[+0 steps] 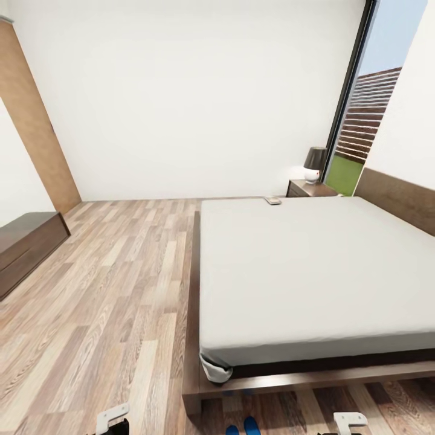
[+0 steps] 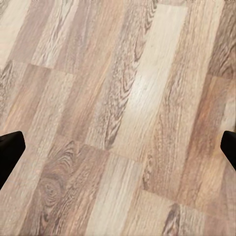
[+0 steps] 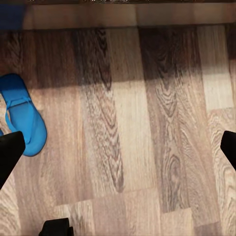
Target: In the bedroom, move the book from the bed onto either nightstand, and place the two sandals side by side next to the bed.
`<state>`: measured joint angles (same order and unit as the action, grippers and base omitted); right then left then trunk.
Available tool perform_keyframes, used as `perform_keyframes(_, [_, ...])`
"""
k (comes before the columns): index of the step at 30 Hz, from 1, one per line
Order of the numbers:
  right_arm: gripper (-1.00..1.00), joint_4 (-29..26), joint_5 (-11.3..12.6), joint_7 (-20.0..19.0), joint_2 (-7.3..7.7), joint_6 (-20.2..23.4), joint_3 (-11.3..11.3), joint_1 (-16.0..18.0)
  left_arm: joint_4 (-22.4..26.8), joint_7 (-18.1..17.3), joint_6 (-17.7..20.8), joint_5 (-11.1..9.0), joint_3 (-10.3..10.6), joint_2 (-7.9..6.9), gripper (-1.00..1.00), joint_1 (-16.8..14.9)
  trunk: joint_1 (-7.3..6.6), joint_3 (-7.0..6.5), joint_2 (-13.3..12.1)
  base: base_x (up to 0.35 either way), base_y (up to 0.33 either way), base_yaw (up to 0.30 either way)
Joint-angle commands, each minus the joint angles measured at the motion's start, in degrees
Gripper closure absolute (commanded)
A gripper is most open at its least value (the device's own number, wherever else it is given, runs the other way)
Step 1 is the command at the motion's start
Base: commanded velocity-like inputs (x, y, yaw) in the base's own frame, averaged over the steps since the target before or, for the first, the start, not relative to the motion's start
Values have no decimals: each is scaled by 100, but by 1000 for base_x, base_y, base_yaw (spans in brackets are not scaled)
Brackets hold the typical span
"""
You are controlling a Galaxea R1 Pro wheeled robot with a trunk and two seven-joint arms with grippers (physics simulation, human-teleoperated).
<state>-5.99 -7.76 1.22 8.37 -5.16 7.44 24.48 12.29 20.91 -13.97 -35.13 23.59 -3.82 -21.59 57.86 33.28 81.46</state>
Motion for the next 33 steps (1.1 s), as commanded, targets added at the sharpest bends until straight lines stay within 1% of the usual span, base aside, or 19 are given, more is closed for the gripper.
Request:
perform_keyframes(1, [-100,12,-60,10,-2,-25,47,4,6,28,-20,-46,49,-3,-100,-2,-23,-13,-39,0,0,0])
perform_keyframes(4, [-100,20,-61,10,-7,-31,47,4,5,28,-33,-46,49,-4,-100,-3,-89,-67,-159,0,0,0])
perform_keyframes(15, [-100,27,-67,10,-102,-37,47,4,3,28,-51,-46,49,-3,-100,-3,-330,-265,-600,0,0,0])
perform_keyframes(33, [-100,28,-68,10,-159,-38,47,1,2,28,-52,-45,49,4,-100,4,-726,-588,-1322,0,0,0])
